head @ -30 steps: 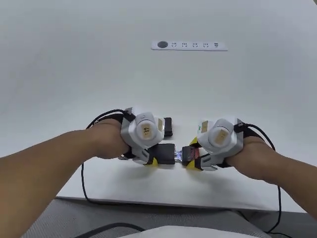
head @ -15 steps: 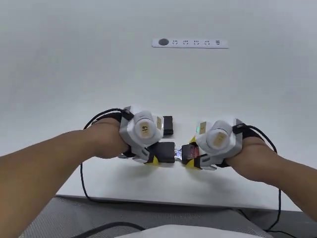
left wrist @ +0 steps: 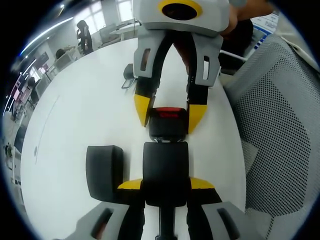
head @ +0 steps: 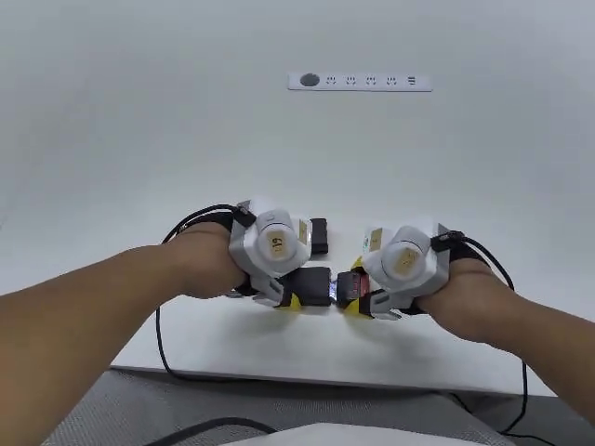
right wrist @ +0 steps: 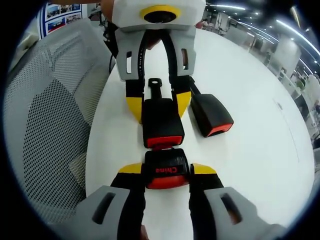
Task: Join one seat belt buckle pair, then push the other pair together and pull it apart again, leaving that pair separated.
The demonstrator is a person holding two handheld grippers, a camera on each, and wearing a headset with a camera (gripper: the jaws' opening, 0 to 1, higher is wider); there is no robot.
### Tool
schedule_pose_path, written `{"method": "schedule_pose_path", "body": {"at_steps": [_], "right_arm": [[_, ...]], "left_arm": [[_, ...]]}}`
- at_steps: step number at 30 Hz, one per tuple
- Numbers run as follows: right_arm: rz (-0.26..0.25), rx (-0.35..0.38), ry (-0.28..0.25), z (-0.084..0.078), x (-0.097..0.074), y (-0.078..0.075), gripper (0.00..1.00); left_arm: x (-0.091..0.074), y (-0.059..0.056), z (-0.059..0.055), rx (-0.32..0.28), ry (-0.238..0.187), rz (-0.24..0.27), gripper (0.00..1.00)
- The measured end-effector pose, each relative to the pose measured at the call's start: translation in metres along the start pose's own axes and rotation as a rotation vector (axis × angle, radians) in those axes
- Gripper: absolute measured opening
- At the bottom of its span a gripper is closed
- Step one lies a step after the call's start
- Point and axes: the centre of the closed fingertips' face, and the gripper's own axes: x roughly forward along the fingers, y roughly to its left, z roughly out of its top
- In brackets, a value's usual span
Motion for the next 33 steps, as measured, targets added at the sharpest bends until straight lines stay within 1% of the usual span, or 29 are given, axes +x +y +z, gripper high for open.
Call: {"method": "schedule_pose_path", "body": {"at_steps": [2, 6, 8, 9, 11, 13, 17, 21, 33], "right_arm": [[0.0, 0.0, 0.004, -0.001, 0.003, 0.0, 0.32], [0.0, 0.003, 0.006, 0.0, 0.001, 0.001, 0.32], [-0.002, -0.01, 0.012, -0.001, 0.0, 0.002, 0.32], [0.0, -0.031, 0.014, -0.001, 0.0, 0.003, 0.32], [0.006, -0.039, 0.019, -0.002, -0.002, 0.004, 0.32], [0.01, -0.035, 0.019, -0.002, -0.004, 0.004, 0.32], [0.01, -0.035, 0.018, -0.003, -0.005, 0.007, 0.32], [0.008, -0.03, 0.017, -0.003, -0.006, 0.007, 0.32], [0.0, -0.019, 0.001, -0.002, -0.007, 0.007, 0.33]], "left_arm": [[-0.001, 0.0, 0.0, -0.005, -0.002, 0.004, 0.31], [-0.001, 0.001, 0.0, -0.013, -0.007, 0.007, 0.32], [-0.002, 0.003, -0.002, -0.021, -0.014, 0.003, 0.32], [-0.002, 0.002, -0.003, -0.006, -0.016, -0.003, 0.32], [-0.002, 0.004, -0.004, -0.008, -0.013, -0.003, 0.32], [-0.002, 0.003, -0.004, -0.01, -0.015, -0.003, 0.32], [-0.002, 0.003, -0.005, -0.012, -0.024, 0.013, 0.32], [-0.002, 0.005, -0.004, -0.015, -0.022, 0.022, 0.32], [-0.001, 0.005, -0.004, -0.024, -0.028, 0.024, 0.32]]}}
